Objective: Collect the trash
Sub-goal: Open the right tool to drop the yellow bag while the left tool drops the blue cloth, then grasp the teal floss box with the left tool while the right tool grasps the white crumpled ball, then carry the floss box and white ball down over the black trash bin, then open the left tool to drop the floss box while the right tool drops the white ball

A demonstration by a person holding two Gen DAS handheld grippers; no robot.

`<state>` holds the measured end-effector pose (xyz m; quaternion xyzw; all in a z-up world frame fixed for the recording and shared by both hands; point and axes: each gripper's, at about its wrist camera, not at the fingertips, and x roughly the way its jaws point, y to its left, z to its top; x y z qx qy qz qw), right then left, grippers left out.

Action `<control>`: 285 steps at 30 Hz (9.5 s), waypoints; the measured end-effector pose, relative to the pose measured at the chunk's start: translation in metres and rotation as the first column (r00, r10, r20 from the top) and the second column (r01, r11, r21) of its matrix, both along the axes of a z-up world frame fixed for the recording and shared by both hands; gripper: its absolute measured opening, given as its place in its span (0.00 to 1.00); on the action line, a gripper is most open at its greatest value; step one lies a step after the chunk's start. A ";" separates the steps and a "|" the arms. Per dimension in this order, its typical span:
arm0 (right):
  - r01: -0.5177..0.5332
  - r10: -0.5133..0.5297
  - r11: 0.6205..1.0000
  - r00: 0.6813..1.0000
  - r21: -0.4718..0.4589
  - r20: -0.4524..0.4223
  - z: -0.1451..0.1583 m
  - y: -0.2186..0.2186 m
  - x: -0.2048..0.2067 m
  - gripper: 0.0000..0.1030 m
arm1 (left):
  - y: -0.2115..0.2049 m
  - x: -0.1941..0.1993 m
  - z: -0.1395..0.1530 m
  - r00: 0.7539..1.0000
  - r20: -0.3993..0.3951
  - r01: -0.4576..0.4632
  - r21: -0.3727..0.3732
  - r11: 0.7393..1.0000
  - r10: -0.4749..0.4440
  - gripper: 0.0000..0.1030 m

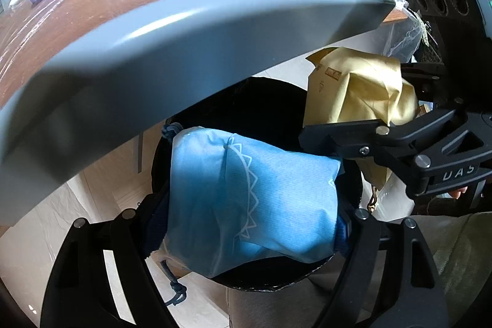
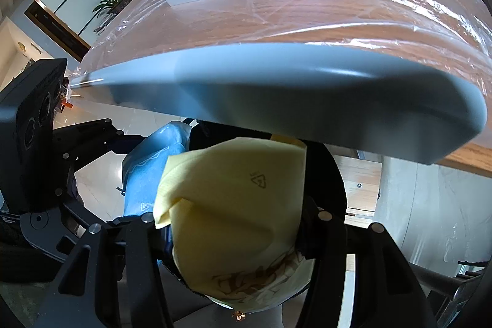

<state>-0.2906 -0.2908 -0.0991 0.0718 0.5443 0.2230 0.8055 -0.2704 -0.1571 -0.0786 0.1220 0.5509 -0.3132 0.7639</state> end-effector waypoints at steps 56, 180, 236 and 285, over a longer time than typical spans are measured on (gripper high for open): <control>0.051 -0.051 0.999 0.997 -0.002 0.053 0.022 -0.002 -0.015 0.75 | -0.037 -0.014 0.003 1.000 -0.022 0.014 -0.031 0.999 -0.014 0.88; 0.138 -0.130 0.990 0.951 -0.008 0.280 0.132 -0.027 0.025 0.50 | 0.026 0.057 0.130 0.965 0.185 -0.169 -0.113 0.979 0.188 0.55; -0.048 0.051 0.998 0.992 -0.031 0.112 0.079 -0.013 -0.044 0.50 | 0.001 -0.043 0.093 0.994 0.106 0.039 -0.049 0.998 -0.033 0.54; -0.136 0.134 0.980 0.991 -0.147 -0.026 0.005 0.012 -0.026 0.50 | -0.005 -0.002 0.021 1.000 0.018 -0.026 0.044 0.999 0.025 0.54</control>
